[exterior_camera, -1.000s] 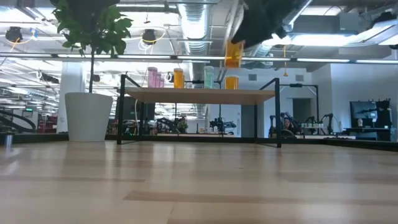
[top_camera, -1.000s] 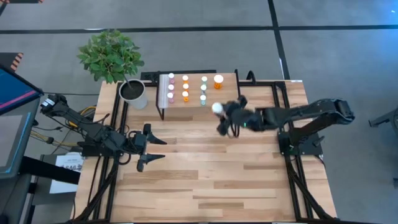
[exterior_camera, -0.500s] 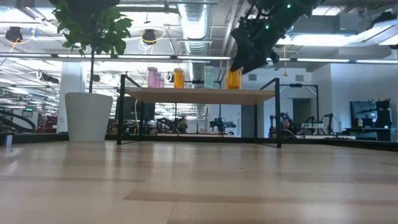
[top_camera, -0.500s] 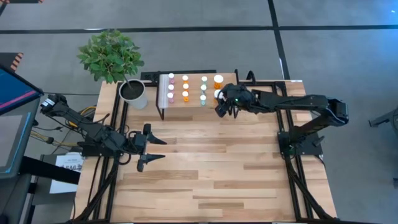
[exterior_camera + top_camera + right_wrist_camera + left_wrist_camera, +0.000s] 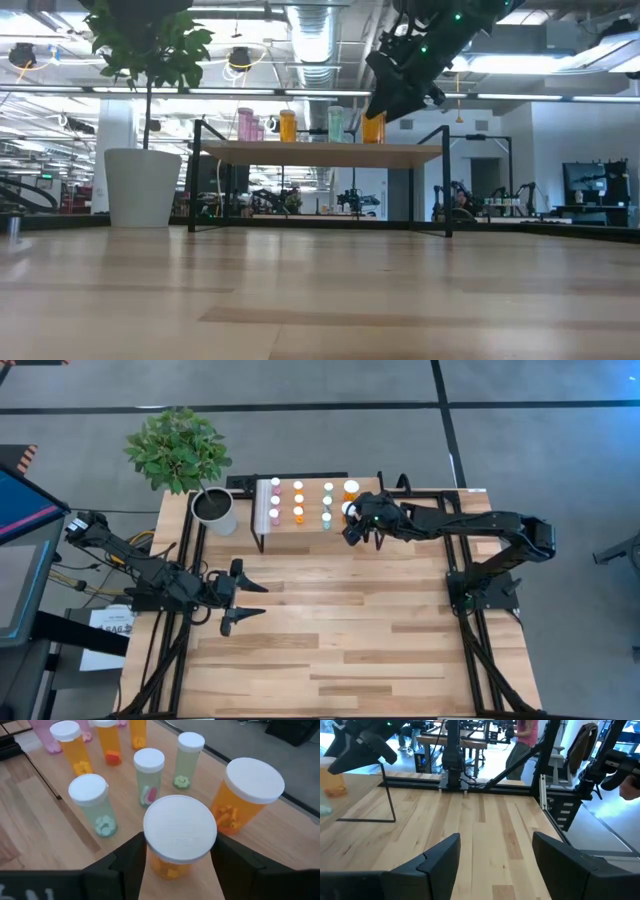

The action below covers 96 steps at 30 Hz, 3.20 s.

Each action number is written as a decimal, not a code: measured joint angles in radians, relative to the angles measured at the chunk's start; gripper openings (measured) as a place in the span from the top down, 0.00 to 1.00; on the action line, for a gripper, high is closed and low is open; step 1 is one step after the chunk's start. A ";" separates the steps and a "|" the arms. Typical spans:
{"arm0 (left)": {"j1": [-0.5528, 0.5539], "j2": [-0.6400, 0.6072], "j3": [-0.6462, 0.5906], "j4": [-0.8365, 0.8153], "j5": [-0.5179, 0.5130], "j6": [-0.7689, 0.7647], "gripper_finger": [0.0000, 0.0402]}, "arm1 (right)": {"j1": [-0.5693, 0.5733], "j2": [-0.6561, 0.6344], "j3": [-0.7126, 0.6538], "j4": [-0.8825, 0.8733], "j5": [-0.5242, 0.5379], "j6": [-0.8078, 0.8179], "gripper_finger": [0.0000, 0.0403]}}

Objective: Pick and place medicine bottles onto shelf by color
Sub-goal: Put the large orange pill bottle on the shelf aligned with the other large orange pill bottle, then return to Home Position

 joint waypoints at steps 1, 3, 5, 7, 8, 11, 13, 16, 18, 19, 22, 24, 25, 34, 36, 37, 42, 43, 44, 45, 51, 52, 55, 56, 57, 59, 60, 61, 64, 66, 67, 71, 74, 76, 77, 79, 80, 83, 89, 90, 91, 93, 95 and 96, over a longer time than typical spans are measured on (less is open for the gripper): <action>0.000 0.000 0.000 0.000 0.000 0.000 0.41 | 0.000 -0.001 -0.001 0.000 0.000 0.000 0.43; 0.000 0.000 0.000 0.000 0.000 0.000 0.41 | 0.000 -0.002 -0.001 0.000 0.000 -0.002 0.42; 0.000 0.000 0.000 -0.001 0.000 0.000 0.41 | 0.000 -0.002 -0.001 0.000 0.000 -0.002 0.41; 0.000 0.000 0.000 -0.001 0.000 0.000 0.41 | 0.000 -0.002 -0.001 -0.001 0.000 -0.002 0.41; 0.000 0.000 0.000 -0.001 0.000 0.000 0.41 | 0.000 -0.002 -0.002 -0.002 0.000 -0.002 0.40; 0.000 0.000 0.000 -0.001 0.001 -0.009 0.41 | 0.000 -0.002 -0.002 -0.001 0.000 -0.002 0.40; 0.000 0.000 0.000 -0.002 0.016 -0.019 0.41 | 0.000 -0.002 -0.002 0.001 0.000 -0.002 0.40; 0.000 0.000 0.000 -0.002 0.029 -0.020 0.41 | 0.000 -0.002 0.006 -0.011 0.000 -0.002 0.40; 0.000 0.000 0.000 -0.001 0.029 -0.020 0.41 | 0.000 -0.003 0.017 -0.014 -0.003 -0.002 0.40; 0.000 0.000 0.000 -0.001 0.029 -0.020 0.41 | 0.000 -0.003 0.023 -0.017 -0.012 -0.001 0.40; 0.000 0.000 0.000 -0.002 0.029 -0.020 0.41 | 0.000 -0.003 0.041 -0.033 -0.019 -0.002 0.39; 0.000 0.000 0.000 -0.002 0.029 -0.020 0.41 | 0.000 -0.003 0.049 -0.039 -0.019 -0.001 0.37; 0.000 0.000 0.000 -0.002 0.029 -0.021 0.41 | 0.000 -0.003 0.055 -0.048 -0.019 -0.001 0.35; 0.000 0.000 0.000 -0.004 0.029 -0.022 0.41 | 0.000 -0.010 0.145 -0.241 -0.019 0.009 0.19; 0.000 0.000 0.000 -0.010 0.028 -0.022 0.41 | 0.001 -0.019 0.173 -0.289 -0.016 0.018 0.17; 0.000 0.000 0.000 -0.014 0.027 -0.023 0.41 | 0.005 -0.028 0.184 -0.297 -0.016 0.018 0.17; -0.003 -0.018 0.000 -0.029 0.024 -0.021 0.41 | 0.068 -0.141 0.176 -0.317 0.032 0.009 0.20; -0.007 -0.032 0.000 -0.029 0.024 -0.021 0.41 | 0.087 -0.174 0.162 -0.324 0.048 0.002 0.21; -0.013 -0.047 0.000 -0.040 0.025 -0.022 0.41 | 0.106 -0.207 0.148 -0.325 0.062 0.001 0.21; -0.023 -0.061 0.000 -0.054 0.025 -0.023 0.41 | 0.125 -0.241 0.131 -0.319 0.076 0.001 0.22; -0.087 -0.132 0.000 -0.050 -0.050 0.029 0.42 | 0.284 -0.477 -0.061 -0.180 0.018 -0.049 0.25; -0.088 -0.145 0.000 -0.051 -0.062 0.039 0.43 | 0.320 -0.510 -0.105 -0.118 -0.015 -0.074 0.26; -0.082 -0.173 0.000 -0.049 -0.077 0.044 0.45 | 0.434 -0.606 -0.249 0.110 -0.053 -0.135 0.30; -0.076 -0.179 0.000 -0.049 -0.077 0.044 0.45 | 0.467 -0.636 -0.294 0.177 -0.052 -0.159 0.32; -0.068 -0.179 0.000 -0.047 -0.077 0.044 0.46 | 0.496 -0.663 -0.339 0.240 -0.050 -0.182 0.34; -0.048 -0.177 0.000 -0.046 -0.077 0.044 0.49 | 0.538 -0.714 -0.424 0.339 -0.048 -0.227 0.39; -0.036 -0.176 0.000 -0.047 -0.075 0.047 0.50 | 0.552 -0.736 -0.466 0.383 -0.048 -0.246 0.42; -0.025 -0.177 0.000 -0.048 -0.067 0.051 0.52 | 0.560 -0.755 -0.506 0.423 -0.048 -0.257 0.45; 0.011 -0.189 0.000 -0.042 -0.047 0.053 0.58 | 0.568 -0.811 -0.611 0.525 -0.048 -0.270 0.59; 0.026 -0.210 0.000 -0.037 -0.037 0.066 0.64 | 0.570 -0.843 -0.664 0.568 -0.048 -0.273 0.69; 0.030 -0.223 0.000 -0.038 -0.035 0.077 0.68 | 0.573 -0.858 -0.687 0.583 -0.048 -0.275 0.74; 0.035 -0.294 0.000 -0.059 -0.040 0.122 0.85 | 0.581 -0.919 -0.731 0.591 -0.053 -0.275 0.93; 0.035 -0.361 -0.002 -0.099 -0.061 0.136 0.97 | 0.609 -0.972 -0.757 0.589 -0.071 -0.288 0.98; 0.035 -0.412 -0.029 -0.093 -0.061 0.140 0.98 | 0.632 -1.005 -0.770 0.591 -0.075 -0.300 0.96; 0.035 -0.440 -0.049 -0.093 -0.061 0.142 0.98 | 0.644 -1.019 -0.779 0.593 -0.074 -0.313 0.96; 0.035 -0.496 -0.096 -0.081 -0.056 0.142 0.99 | 0.668 -1.056 -0.807 0.602 -0.074 -0.338 0.96; 0.035 -0.523 -0.125 -0.069 -0.054 0.141 0.99 | 0.677 -1.076 -0.825 0.618 -0.074 -0.353 0.97; 0.036 -0.595 -0.205 -0.011 -0.026 0.140 1.00 | 0.691 -1.132 -0.890 0.683 -0.073 -0.386 0.99; 0.055 -0.722 -0.308 0.037 0.050 0.154 1.00 | 0.690 -1.239 -1.002 0.744 -0.074 -0.407 0.98; 0.063 -0.743 -0.322 0.034 0.053 0.154 1.00 | 0.690 -1.253 -1.020 0.751 -0.074 -0.415 0.99; 0.074 -0.761 -0.335 0.033 0.056 0.155 1.00 | 0.690 -1.267 -1.038 0.762 -0.075 -0.422 0.99; 0.101 -0.780 -0.356 0.048 0.084 0.155 1.00 | 0.690 -1.300 -1.053 0.745 -0.084 -0.438 0.99; 0.138 -0.775 -0.376 0.075 0.141 0.154 1.00 | 0.690 -1.327 -1.053 0.709 -0.098 -0.441 0.99; 0.159 -0.772 -0.388 0.096 0.171 0.154 1.00 | 0.687 -1.335 -1.053 0.701 -0.101 -0.444 0.99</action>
